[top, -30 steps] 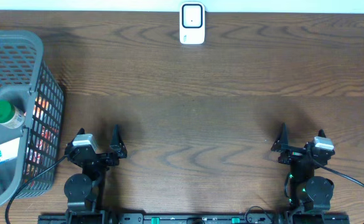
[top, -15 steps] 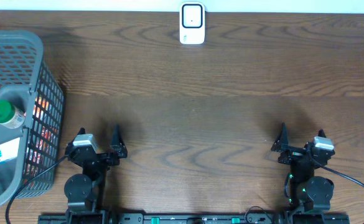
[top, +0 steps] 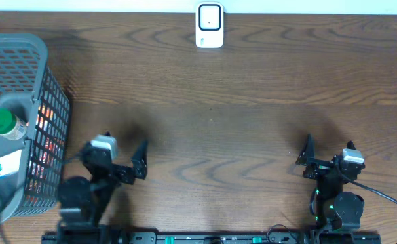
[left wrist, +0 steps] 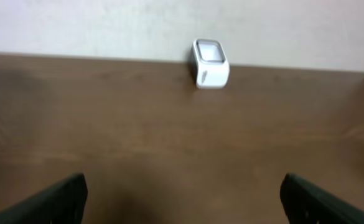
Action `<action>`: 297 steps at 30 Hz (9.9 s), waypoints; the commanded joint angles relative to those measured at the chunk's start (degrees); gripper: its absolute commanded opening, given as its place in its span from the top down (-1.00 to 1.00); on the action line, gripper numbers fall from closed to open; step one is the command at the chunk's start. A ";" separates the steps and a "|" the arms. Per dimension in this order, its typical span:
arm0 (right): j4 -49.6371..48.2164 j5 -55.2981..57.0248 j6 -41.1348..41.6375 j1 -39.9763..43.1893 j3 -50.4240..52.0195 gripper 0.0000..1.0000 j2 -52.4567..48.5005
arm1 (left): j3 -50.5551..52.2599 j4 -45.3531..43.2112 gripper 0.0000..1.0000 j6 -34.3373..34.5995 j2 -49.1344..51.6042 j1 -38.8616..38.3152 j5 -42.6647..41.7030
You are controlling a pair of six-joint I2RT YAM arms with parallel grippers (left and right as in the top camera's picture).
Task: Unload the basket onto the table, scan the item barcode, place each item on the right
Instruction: 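Reach the left gripper into the basket toward the green-capped bottle, then lift the green-capped bottle out and set it on the table center, then reach the left gripper into the basket and grasp the white Panadol box, then place the Panadol box on the table left of the bottle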
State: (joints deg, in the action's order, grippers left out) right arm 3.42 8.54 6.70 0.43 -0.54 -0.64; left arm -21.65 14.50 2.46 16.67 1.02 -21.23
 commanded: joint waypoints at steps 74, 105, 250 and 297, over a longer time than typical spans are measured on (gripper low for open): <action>0.02 -0.24 -0.79 0.24 0.22 -0.98 0.26 | -93.20 53.88 -0.96 28.30 110.86 40.65 27.30; 0.04 -0.24 -0.79 0.24 0.22 -0.99 0.26 | -93.02 56.08 -0.01 28.26 106.71 40.65 27.26; 0.02 -0.24 -0.79 0.24 0.22 -0.98 0.26 | -45.33 18.86 -0.43 42.58 94.71 46.82 27.17; 0.04 -0.22 -0.79 0.24 0.22 -0.99 0.26 | -41.46 39.85 0.01 40.54 41.94 -0.98 8.55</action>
State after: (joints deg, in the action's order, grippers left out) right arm 3.36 8.51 6.70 0.43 -0.49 -0.69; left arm -65.45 57.01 42.04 53.98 7.57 -17.80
